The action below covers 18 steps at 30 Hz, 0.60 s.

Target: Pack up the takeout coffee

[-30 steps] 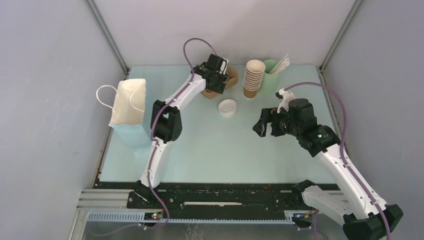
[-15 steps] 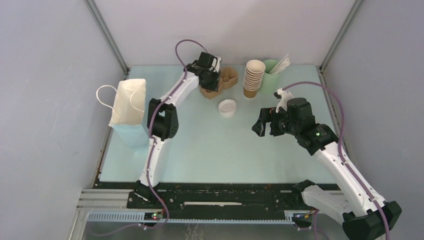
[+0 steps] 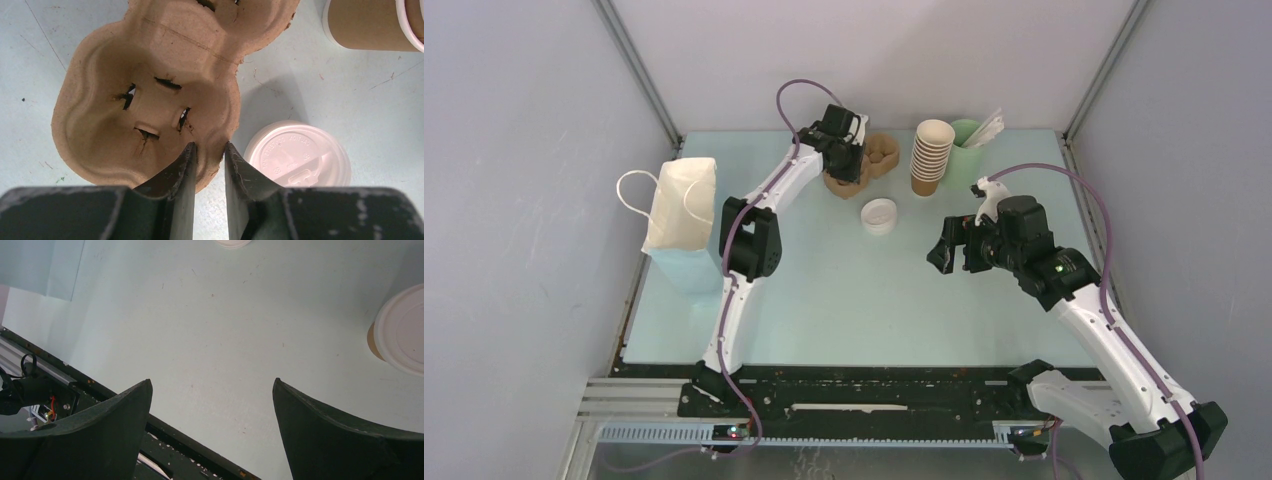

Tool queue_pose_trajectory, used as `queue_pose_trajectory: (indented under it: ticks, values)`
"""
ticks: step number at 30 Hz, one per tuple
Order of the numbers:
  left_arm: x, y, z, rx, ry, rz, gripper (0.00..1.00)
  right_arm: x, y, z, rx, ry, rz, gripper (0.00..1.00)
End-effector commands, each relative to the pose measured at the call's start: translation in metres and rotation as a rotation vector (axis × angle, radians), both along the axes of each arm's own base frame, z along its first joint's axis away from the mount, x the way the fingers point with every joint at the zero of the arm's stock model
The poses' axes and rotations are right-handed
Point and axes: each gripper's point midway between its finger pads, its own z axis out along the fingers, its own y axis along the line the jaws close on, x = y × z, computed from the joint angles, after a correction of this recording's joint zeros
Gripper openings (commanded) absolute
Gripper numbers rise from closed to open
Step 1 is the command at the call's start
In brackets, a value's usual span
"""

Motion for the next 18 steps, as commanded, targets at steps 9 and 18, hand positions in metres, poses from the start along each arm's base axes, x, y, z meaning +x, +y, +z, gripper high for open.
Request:
queue_pose_trajectory:
  ticks: [9, 18]
  values:
    - [-0.004, -0.008, 0.085, -0.083, -0.127, -0.012, 0.00, 0.003, 0.004, 0.006, 0.003, -0.035, 0.026, 0.98]
    - [-0.008, -0.013, 0.090, -0.121, -0.108, -0.005, 0.00, 0.002, 0.005, 0.003, -0.004, -0.027, 0.030, 0.98]
